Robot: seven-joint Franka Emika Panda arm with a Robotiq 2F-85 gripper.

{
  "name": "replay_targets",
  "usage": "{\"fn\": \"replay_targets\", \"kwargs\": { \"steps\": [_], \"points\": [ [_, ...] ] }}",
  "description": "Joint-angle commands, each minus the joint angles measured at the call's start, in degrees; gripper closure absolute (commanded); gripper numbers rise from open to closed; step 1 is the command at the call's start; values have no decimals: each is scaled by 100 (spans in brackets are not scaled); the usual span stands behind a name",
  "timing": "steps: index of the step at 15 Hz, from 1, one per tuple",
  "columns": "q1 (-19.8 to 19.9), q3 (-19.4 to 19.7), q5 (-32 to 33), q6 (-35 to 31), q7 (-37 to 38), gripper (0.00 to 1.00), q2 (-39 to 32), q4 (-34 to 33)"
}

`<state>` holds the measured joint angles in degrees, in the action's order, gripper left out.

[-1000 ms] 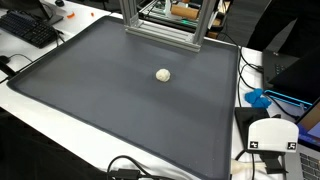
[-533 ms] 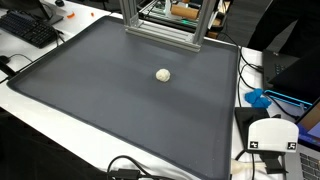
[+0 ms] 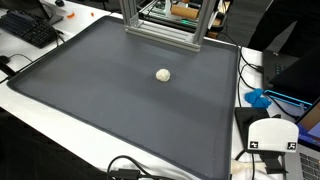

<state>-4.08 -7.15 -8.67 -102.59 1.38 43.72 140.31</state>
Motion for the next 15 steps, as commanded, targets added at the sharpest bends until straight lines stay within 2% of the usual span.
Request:
{"fn": "replay_targets", "kwargs": {
  "steps": [1,7,15],
  "points": [
    [-263,-293,-138,-112,373,0,89,237],
    [-490,-616,-77,-472,674,0,98,667],
    [-503,-674,-11,-1035,861,0,-28,1119]
  ]
}}
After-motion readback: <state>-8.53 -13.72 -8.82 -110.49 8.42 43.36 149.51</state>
